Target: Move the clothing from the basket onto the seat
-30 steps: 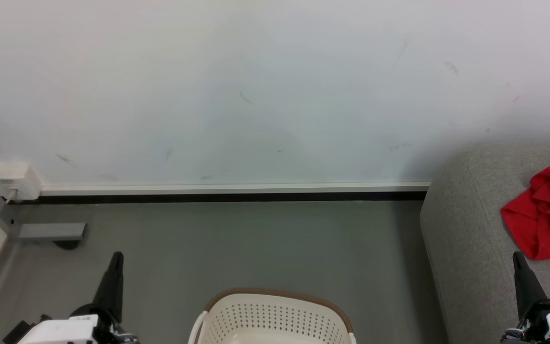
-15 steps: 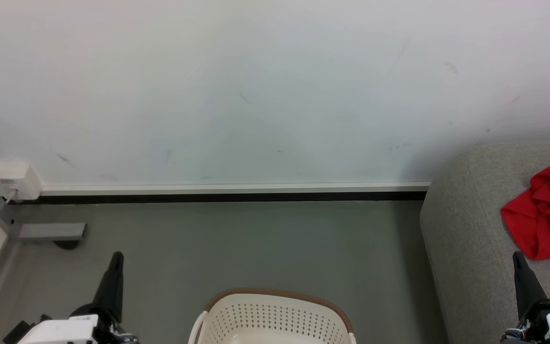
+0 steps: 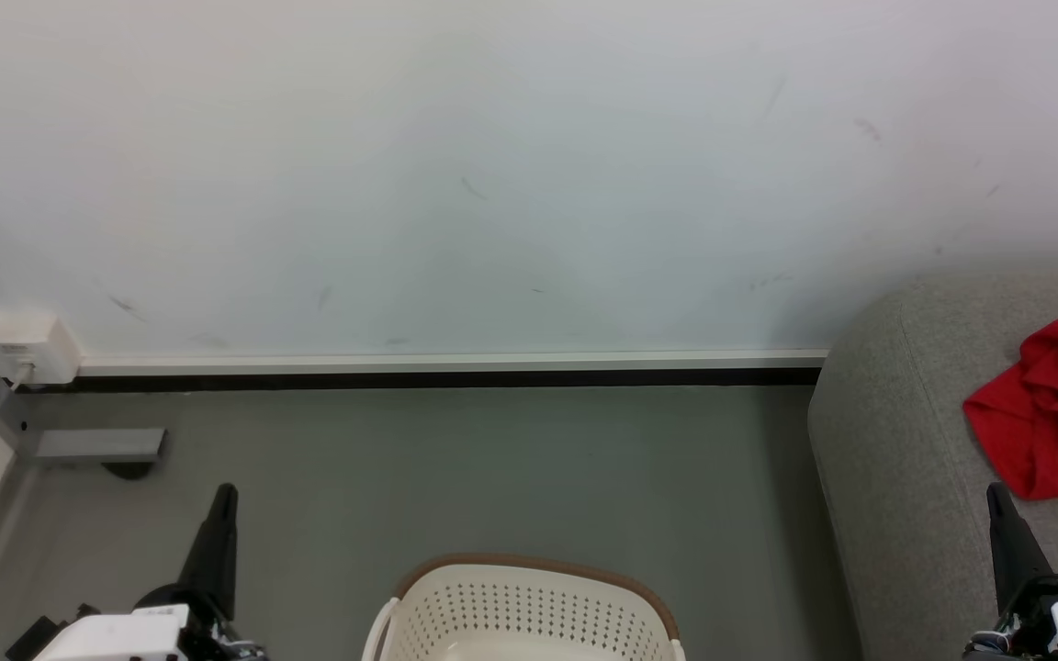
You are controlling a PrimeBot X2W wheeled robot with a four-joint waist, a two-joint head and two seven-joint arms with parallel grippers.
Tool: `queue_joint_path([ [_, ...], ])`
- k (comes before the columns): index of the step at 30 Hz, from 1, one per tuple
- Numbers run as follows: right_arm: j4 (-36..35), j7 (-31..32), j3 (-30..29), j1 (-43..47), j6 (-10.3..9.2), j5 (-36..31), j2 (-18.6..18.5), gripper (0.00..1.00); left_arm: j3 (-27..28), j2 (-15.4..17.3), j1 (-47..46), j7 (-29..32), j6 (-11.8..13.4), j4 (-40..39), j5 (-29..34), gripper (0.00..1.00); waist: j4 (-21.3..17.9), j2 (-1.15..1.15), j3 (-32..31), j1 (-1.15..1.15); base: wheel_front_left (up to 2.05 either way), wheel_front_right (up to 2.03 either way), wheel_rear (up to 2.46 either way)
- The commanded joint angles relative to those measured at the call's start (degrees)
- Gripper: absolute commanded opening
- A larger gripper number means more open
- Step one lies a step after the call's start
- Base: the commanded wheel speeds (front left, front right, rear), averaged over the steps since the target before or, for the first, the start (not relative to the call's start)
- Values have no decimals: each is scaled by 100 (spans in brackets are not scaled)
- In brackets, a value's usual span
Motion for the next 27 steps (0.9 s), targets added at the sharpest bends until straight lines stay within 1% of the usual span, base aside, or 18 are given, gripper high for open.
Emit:
queue_joint_path([
  [1,6,21,-11,-54,-12,-44,3,0,9,9,-35,31,-31,-9,-66,0,0,0,0,0,0,0,0],
  [27,9,35,-37,-55,-12,-68,21,0,7,9,-35,31,-31,-9,-67,0,0,0,0,0,0,0,0],
])
